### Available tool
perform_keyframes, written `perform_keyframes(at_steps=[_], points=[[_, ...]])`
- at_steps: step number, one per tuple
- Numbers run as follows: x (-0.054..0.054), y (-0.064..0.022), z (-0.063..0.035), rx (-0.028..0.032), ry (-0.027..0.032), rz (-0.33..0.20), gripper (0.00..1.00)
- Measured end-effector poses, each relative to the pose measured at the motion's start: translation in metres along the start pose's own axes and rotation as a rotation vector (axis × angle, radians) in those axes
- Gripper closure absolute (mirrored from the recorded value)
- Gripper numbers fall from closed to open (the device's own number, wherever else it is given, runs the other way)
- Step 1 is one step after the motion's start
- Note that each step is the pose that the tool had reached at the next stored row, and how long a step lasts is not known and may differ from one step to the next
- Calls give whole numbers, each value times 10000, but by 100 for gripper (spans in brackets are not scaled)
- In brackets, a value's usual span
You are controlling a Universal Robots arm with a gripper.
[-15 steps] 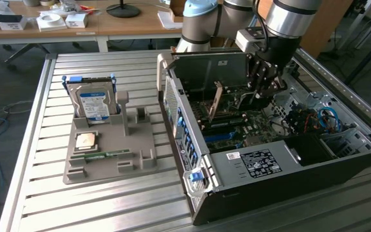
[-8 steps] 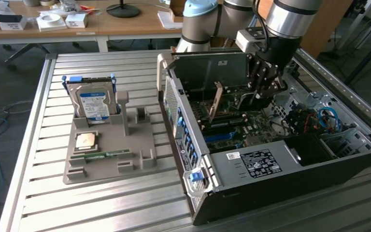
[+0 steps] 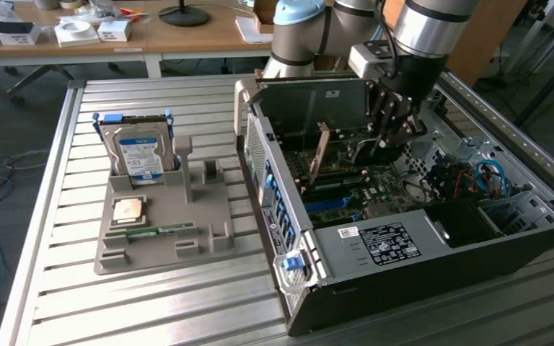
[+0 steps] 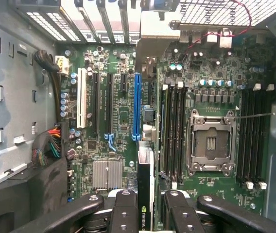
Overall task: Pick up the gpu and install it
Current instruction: 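Insert the gpu into the slot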
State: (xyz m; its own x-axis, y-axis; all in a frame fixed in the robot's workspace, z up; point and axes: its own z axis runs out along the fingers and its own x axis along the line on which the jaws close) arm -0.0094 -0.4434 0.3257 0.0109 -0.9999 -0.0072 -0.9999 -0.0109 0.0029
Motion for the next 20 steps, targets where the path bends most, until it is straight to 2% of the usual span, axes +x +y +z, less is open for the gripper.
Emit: perform_keyframes(at_steps=[20], points=[[-1, 28, 2, 0, 0, 2, 74]])
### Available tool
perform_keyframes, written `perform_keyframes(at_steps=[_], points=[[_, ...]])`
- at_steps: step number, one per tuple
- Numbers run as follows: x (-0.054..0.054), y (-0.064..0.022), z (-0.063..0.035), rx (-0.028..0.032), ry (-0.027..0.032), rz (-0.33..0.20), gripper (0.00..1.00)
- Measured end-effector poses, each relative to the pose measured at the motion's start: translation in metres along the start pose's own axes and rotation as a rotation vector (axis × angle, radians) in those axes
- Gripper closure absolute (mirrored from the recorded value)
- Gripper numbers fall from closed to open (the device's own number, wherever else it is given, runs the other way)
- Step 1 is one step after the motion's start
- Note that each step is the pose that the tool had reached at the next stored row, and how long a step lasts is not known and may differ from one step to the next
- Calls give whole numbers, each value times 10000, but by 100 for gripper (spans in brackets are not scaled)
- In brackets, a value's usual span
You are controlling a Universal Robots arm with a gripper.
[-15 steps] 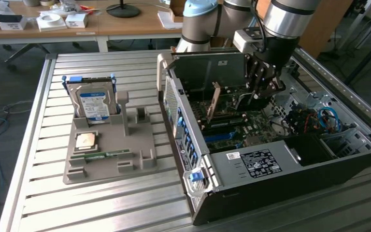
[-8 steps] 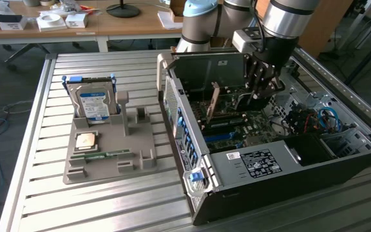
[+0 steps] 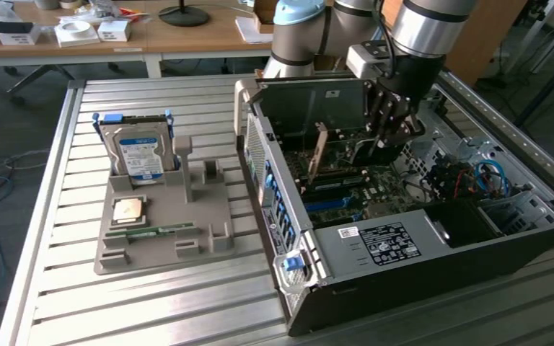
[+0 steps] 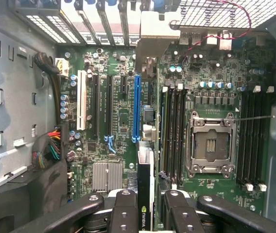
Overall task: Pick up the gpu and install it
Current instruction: 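Insert the gpu into the slot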
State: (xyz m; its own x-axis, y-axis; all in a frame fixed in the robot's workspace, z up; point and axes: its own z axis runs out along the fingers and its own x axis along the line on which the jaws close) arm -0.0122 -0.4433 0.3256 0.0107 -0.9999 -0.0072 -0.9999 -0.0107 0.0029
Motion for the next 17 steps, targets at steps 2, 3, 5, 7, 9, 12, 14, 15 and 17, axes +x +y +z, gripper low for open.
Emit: perform_keyframes(at_steps=[2, 3, 5, 7, 9, 12, 14, 15, 17], points=[[0, 5, 1, 0, 0, -2, 74], [0, 8, 2, 0, 0, -2, 74], [0, 11, 11, 2, -5, -4, 74], [0, 13, 22, 0, -1, -3, 74], [0, 15, 38, 3, -1, -2, 74], [0, 17, 51, 5, 1, -3, 74], [0, 17, 52, 6, -1, -3, 74], [0, 17, 53, 6, -1, -2, 74], [0, 17, 52, 5, -1, -2, 74]])
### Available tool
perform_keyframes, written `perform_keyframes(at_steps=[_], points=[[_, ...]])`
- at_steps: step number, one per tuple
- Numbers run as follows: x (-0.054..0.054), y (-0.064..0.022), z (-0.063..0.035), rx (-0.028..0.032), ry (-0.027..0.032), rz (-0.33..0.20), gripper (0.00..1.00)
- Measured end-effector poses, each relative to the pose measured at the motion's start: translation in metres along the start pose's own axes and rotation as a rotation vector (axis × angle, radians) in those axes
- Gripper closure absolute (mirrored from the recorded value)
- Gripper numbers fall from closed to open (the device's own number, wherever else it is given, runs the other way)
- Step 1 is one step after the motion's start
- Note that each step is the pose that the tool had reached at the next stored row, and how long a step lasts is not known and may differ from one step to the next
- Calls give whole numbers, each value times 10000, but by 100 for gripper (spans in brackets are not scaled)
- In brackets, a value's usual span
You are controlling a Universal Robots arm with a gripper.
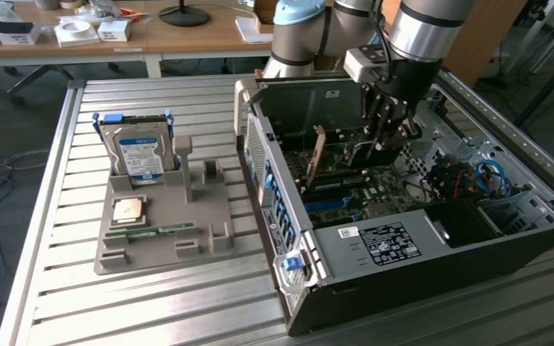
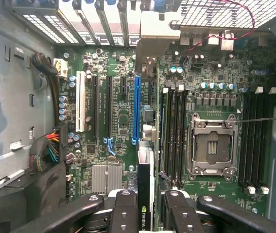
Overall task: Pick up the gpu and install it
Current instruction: 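Insert the gpu into the slot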
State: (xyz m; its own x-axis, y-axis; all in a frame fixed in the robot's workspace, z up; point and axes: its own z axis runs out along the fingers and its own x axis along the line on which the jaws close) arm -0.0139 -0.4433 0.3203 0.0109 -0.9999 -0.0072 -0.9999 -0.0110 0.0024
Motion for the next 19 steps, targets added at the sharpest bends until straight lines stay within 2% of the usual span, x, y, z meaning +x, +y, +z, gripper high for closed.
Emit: perform_keyframes(at_steps=[7, 15, 19], points=[[0, 1, 0, 0, 0, 1, 74], [-1, 65, 17, 5, -4, -1, 74], [0, 70, 66, 45, 0, 1, 74]])
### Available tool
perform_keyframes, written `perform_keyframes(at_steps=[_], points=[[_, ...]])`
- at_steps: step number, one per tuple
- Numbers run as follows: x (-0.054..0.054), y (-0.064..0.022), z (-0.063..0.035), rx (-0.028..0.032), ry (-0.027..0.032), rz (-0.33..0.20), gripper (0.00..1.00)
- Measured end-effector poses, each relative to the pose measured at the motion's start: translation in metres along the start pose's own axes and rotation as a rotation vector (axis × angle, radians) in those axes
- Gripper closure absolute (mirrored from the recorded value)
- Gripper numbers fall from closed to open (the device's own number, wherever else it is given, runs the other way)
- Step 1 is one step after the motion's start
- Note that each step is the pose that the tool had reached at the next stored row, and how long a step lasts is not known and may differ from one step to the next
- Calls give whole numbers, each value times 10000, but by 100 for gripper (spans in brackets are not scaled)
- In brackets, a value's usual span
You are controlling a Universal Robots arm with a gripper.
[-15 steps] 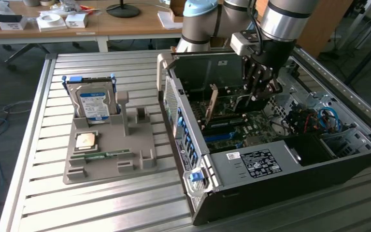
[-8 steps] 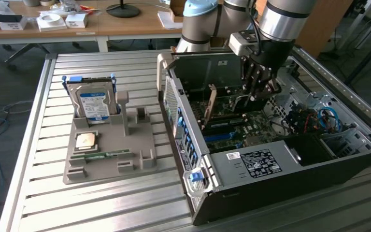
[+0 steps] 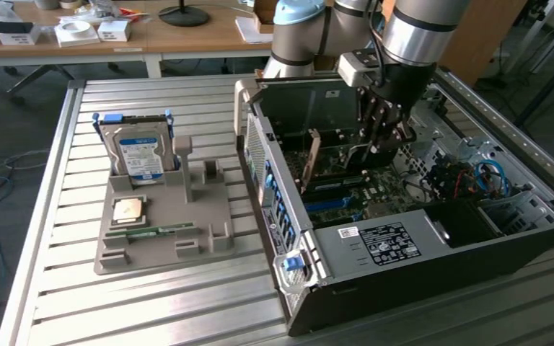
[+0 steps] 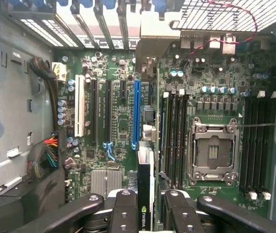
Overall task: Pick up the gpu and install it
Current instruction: 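Insert the gpu into the slot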
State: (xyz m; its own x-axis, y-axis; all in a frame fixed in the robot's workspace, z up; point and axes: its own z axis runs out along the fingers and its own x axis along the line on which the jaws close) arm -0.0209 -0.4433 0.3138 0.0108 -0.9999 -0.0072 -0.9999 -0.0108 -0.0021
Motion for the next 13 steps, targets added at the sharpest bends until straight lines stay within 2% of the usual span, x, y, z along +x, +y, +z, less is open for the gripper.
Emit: perform_keyframes(at_steps=[6, 13], points=[[1, 17, 82, 112, 1, -2, 74], [1, 41, 162, 124, 1, 4, 74]])
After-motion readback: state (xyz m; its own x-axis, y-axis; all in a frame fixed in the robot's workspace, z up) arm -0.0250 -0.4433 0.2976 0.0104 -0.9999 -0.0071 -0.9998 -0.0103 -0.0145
